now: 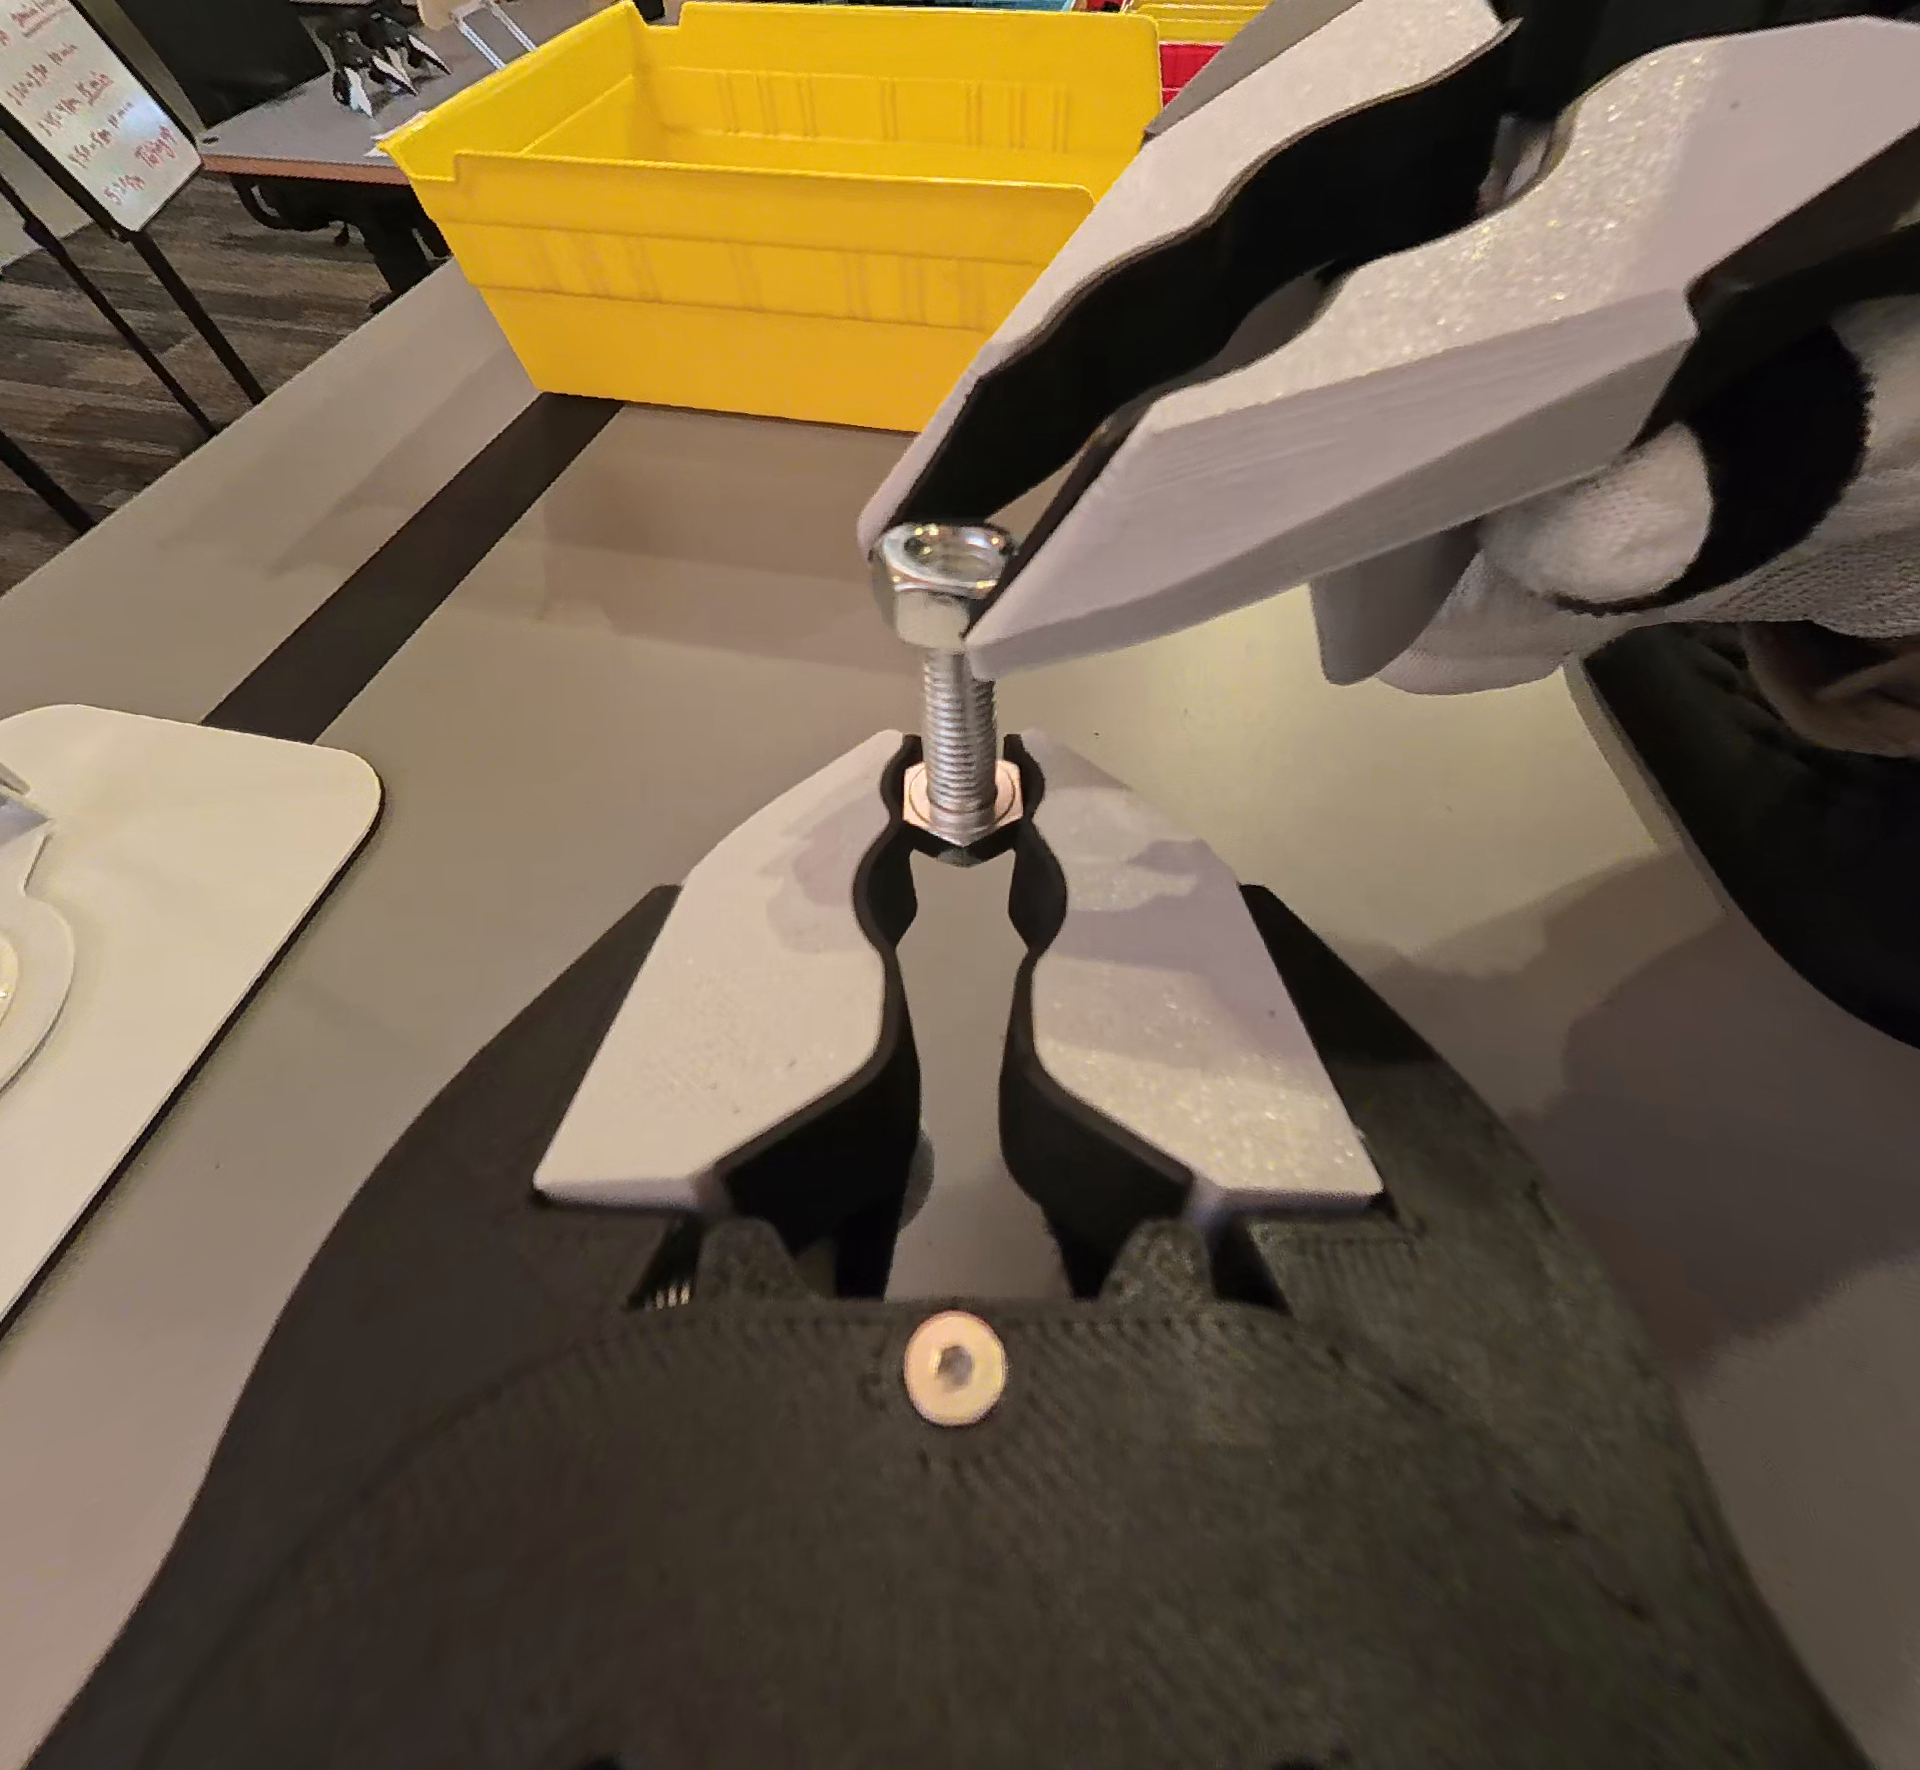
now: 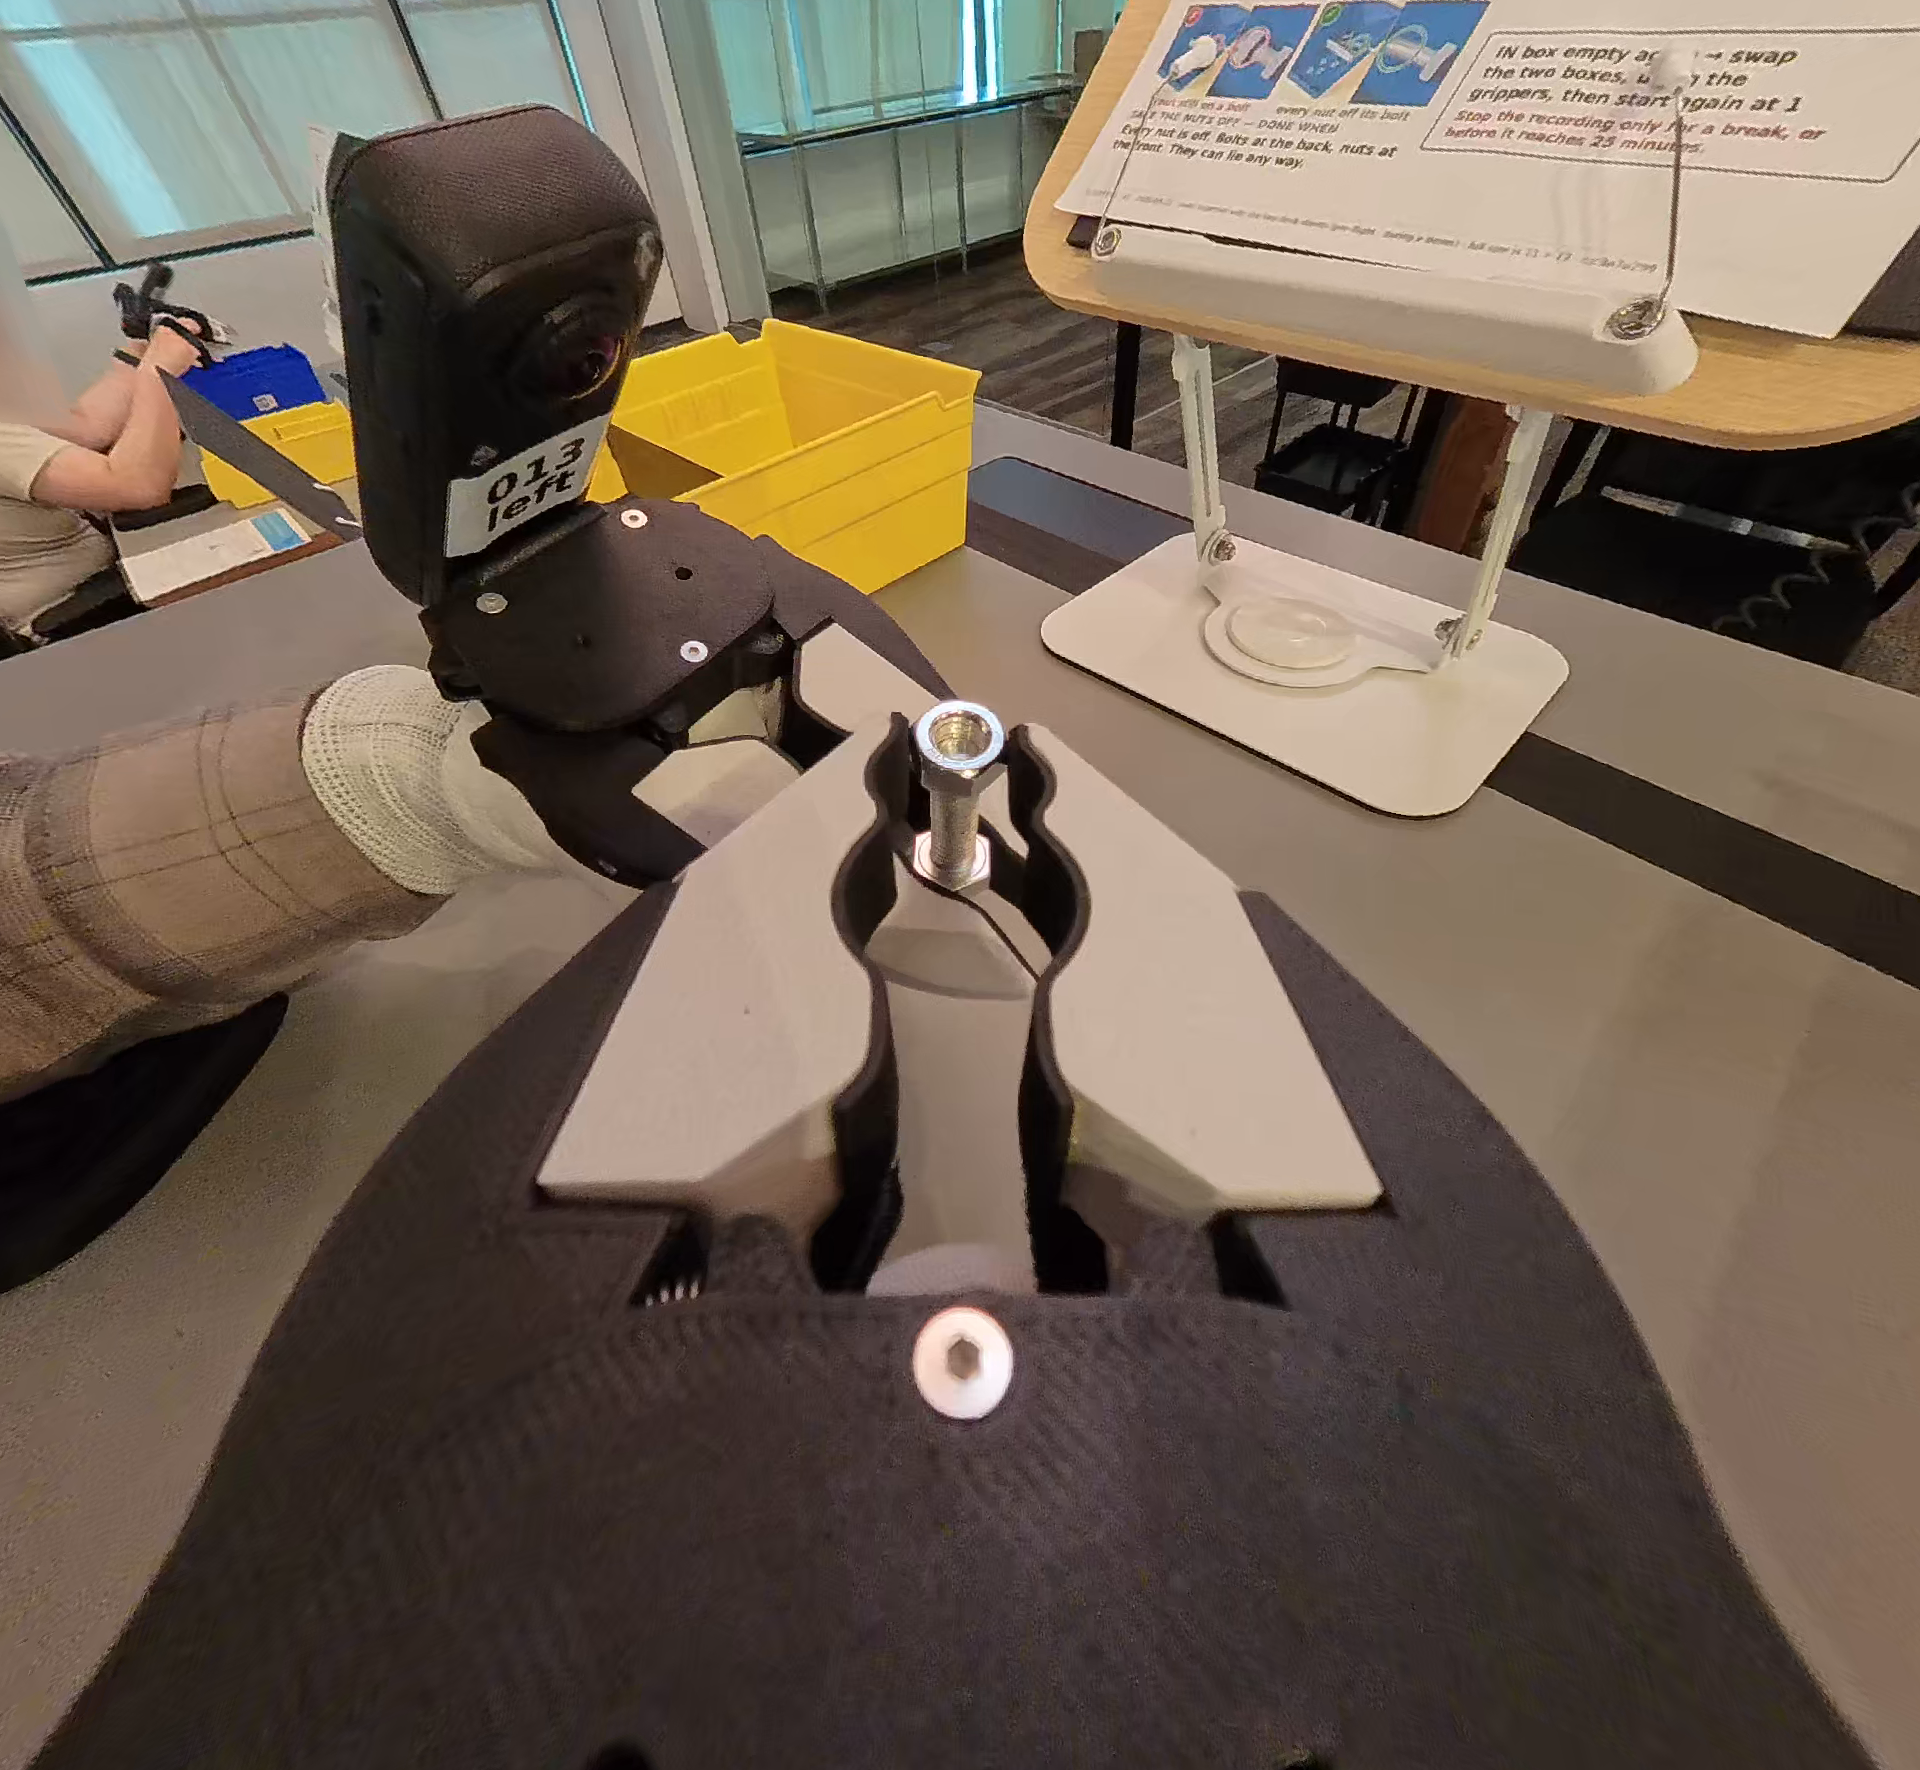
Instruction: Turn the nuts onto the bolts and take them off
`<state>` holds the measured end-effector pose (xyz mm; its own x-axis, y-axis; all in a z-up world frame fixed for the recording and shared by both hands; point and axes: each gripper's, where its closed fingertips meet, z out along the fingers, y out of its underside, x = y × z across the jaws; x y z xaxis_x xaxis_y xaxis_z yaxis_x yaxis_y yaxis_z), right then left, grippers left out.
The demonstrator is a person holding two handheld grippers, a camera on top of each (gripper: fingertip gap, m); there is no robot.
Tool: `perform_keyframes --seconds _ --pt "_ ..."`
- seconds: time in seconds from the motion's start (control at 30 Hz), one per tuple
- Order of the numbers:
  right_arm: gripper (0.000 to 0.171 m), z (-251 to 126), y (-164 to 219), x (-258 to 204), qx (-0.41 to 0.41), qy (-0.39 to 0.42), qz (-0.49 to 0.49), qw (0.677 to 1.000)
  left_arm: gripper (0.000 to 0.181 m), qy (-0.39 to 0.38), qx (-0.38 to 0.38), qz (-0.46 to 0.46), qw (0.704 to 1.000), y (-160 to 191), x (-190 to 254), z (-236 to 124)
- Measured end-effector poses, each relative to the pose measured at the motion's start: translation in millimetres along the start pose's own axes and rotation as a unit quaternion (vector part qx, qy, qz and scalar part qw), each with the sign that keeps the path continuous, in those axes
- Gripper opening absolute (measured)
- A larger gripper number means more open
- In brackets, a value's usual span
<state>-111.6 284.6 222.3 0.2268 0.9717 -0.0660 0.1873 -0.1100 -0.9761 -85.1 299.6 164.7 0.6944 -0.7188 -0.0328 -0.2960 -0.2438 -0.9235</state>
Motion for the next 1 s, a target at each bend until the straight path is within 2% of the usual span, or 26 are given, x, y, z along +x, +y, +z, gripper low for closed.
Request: perform_keyframes --seconds 0.73,1.0 --pt "0.016 -3.3 0.6 -3.6 -0.001 -0.010 -0.013 1.000 0.014 0.006 0.009 -0.005 1.000 -3.1 2.1 -0.1" --pt "0.015 -4.0 4.8 -4.4 -0.036 -0.017 -0.017 0.999 0.014 -0.019 -0.017 0.044 0.999 3.2 0.2 2.0"
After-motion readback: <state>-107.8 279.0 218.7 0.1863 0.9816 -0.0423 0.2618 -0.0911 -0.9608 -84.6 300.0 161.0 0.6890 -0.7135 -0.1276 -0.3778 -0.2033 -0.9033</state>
